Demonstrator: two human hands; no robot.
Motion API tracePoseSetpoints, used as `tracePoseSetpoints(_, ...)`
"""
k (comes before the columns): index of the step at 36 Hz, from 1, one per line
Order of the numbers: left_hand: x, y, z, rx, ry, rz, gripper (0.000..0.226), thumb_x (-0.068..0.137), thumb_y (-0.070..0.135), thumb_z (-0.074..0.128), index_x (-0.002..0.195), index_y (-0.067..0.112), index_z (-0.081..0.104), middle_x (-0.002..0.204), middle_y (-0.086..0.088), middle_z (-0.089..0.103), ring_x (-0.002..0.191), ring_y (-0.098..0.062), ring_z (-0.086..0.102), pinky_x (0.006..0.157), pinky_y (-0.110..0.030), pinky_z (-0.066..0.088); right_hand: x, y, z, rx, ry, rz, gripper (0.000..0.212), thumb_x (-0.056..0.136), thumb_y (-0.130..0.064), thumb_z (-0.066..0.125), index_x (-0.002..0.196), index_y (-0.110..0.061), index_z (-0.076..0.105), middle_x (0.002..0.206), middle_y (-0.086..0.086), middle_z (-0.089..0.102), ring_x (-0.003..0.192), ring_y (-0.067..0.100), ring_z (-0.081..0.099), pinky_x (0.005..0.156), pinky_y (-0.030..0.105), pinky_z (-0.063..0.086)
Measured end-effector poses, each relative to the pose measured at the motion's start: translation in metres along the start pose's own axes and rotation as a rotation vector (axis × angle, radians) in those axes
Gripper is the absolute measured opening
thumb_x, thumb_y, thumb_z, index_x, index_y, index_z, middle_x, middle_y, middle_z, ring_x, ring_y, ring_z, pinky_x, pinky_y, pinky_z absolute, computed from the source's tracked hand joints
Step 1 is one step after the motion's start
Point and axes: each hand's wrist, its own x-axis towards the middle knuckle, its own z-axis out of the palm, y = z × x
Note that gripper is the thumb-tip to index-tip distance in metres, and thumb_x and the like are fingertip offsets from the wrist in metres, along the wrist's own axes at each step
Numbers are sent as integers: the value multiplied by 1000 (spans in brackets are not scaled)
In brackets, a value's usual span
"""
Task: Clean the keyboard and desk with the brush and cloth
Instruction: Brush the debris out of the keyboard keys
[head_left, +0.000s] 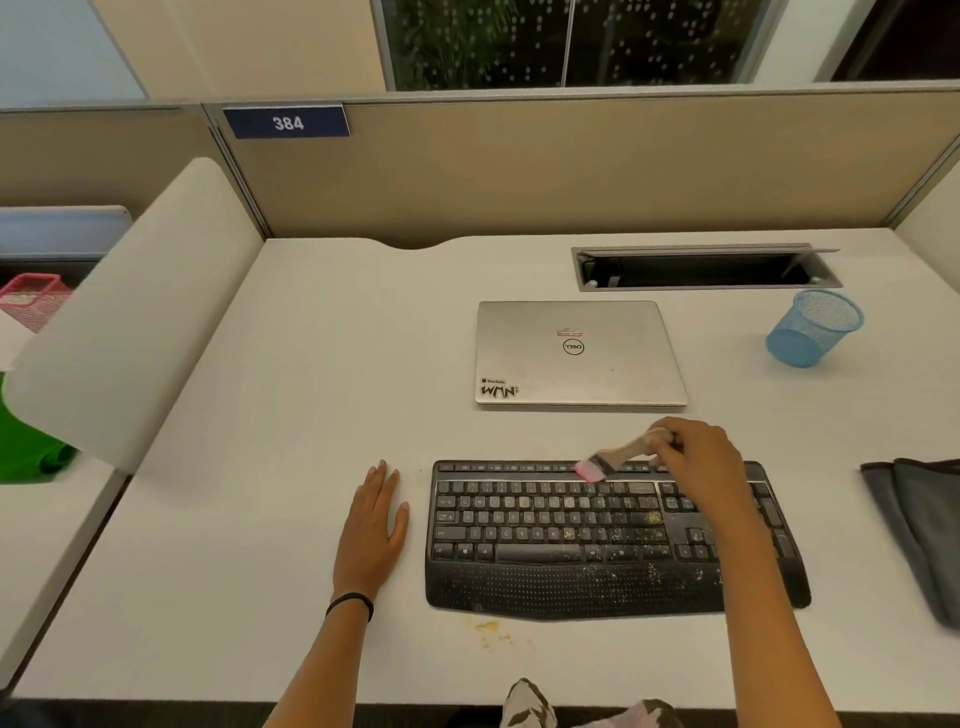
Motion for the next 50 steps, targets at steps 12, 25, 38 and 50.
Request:
tracePoseSetpoints(12, 0, -2, 2, 0, 6, 6, 72, 89, 54, 17, 148, 15, 27, 156, 7, 14, 142, -2, 3, 116, -22, 4, -1, 9, -4, 34, -19, 11, 10, 90, -19, 56, 88, -19, 66, 70, -5, 68, 64, 9, 67, 67, 31, 52)
tracePoseSetpoints(25, 1, -1, 1, 21, 12, 11, 71, 90, 52, 18, 147, 13, 29, 156, 3, 18, 143, -5, 8, 114, -17, 0, -10, -8, -20, -120, -92, -59, 16, 88, -11, 53, 82, -21, 65, 72, -1, 68, 61, 11, 63, 58, 30, 51)
tracePoseSetpoints(38, 0, 0, 0, 14, 4, 7, 73, 88, 55, 15, 148, 16, 26, 156, 7, 13, 142, -2, 3, 115, -19, 1, -10, -12, -3, -71, -73, -82, 18, 91, -11, 48, 89, -14, 66, 78, 6, 69, 70, 22, 66, 65, 44, 54)
tracePoseSetpoints(50, 0, -1, 1, 17, 1, 8, 72, 89, 55, 15, 149, 16, 25, 156, 7, 13, 142, -1, 2, 114, -17, -1, -14, -14, 2, 59, 101, -91, 18, 93, -12, 49, 95, -16, 66, 70, 4, 66, 57, 21, 58, 55, 36, 48)
